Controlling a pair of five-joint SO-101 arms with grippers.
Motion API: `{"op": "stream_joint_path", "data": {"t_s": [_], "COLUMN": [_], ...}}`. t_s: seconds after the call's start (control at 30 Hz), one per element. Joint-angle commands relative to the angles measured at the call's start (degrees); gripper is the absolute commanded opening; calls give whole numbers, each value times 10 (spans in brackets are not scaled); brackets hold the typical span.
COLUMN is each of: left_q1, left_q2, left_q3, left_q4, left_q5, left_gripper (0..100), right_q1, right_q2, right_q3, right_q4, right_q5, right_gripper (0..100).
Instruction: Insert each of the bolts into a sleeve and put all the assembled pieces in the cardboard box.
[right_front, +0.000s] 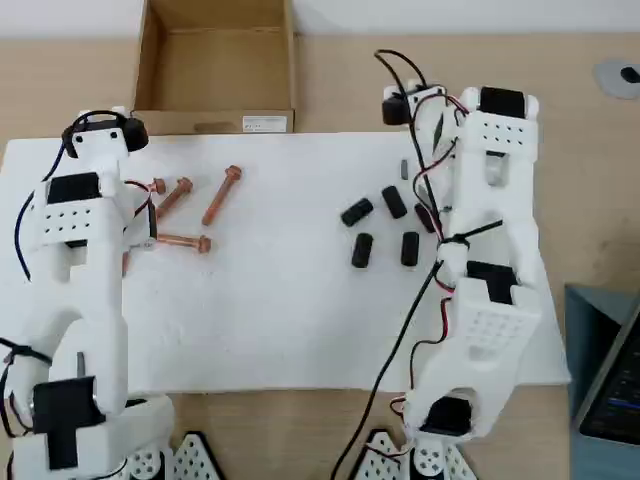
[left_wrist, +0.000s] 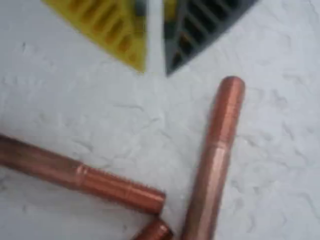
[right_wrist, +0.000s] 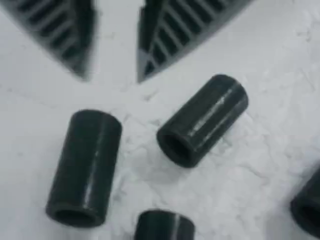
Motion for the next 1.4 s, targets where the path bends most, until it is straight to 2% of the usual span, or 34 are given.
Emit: {"op": "stream_joint_path", "data": {"t_s": [0.0, 0.33, 1.27, 1.37], "left_q1": [-3, -3, -3, -3], "left_q2": [2, 6, 6, 6], "left_q3": [-33, -33, -33, -33], "left_q4": [4, 2, 2, 2], "left_q5": [-2, -2, -26, -26], "left_gripper": [112, 119, 120, 119], "right_q1": [-8, -40, -32, -28], "right_q2": [-1, 35, 166, 182], "right_q3": [-26, -23, -27, -28], "right_q4": [0, -19, -78, -81], "right_q5": [12, 16, 17, 18], "right_gripper": [148, 148, 143, 76]}}
